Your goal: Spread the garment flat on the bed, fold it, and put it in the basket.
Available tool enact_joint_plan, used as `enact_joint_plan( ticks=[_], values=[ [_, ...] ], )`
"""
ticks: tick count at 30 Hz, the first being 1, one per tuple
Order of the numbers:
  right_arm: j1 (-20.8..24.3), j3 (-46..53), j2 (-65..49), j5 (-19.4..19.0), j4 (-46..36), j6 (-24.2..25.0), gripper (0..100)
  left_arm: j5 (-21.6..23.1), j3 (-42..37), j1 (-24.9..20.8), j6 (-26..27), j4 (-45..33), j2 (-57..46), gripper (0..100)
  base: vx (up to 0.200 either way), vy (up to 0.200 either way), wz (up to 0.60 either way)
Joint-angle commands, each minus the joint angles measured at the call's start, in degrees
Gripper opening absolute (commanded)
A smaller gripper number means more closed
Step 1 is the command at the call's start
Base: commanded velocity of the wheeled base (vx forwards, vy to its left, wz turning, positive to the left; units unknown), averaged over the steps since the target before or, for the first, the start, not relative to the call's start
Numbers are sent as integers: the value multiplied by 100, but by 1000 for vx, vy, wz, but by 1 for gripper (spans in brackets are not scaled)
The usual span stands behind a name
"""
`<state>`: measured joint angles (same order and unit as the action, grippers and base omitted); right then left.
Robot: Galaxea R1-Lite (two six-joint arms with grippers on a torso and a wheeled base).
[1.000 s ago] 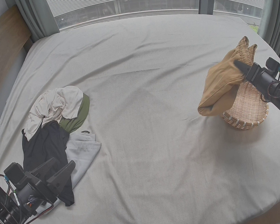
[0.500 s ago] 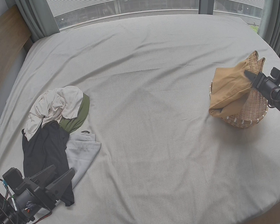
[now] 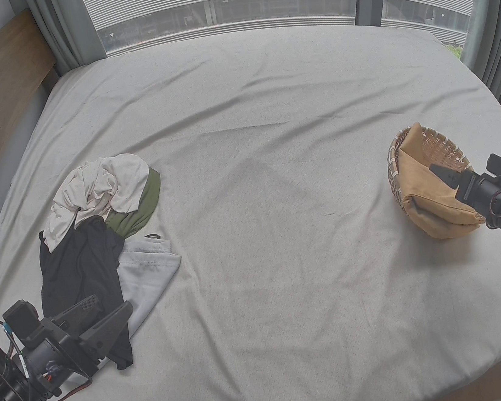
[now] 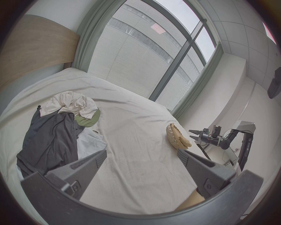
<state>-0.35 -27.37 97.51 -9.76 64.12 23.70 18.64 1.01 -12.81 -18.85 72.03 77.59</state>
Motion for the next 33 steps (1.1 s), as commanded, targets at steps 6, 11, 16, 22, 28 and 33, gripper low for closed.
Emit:
enact_joint_plan(
  ticks=[6,11,16,22,28,33],
  values=[
    [1275,566,-1235,-17,-409,-217,100,-18,-101,-459,4,-401,-253,100,0,0,0],
    [2479,1207,-1841,1,-409,-656,100,-27,-101,-714,-23,-884,-1088,100,0,0,0],
    [3147,1867,-2597,27,-409,-876,100,-53,-101,-582,13,-2607,-2750,100,0,0,0],
    [3085,2517,-3520,54,-444,-876,100,-124,39,-354,259,-4857,-4991,100,0,0,0],
    [2619,2737,-4654,414,-1148,-867,100,-229,329,-195,294,-6702,-6722,100,0,0,0],
    [1855,2737,-5796,370,-2150,-964,100,-273,268,-230,311,-7379,-7337,100,0,0,0]
  ],
)
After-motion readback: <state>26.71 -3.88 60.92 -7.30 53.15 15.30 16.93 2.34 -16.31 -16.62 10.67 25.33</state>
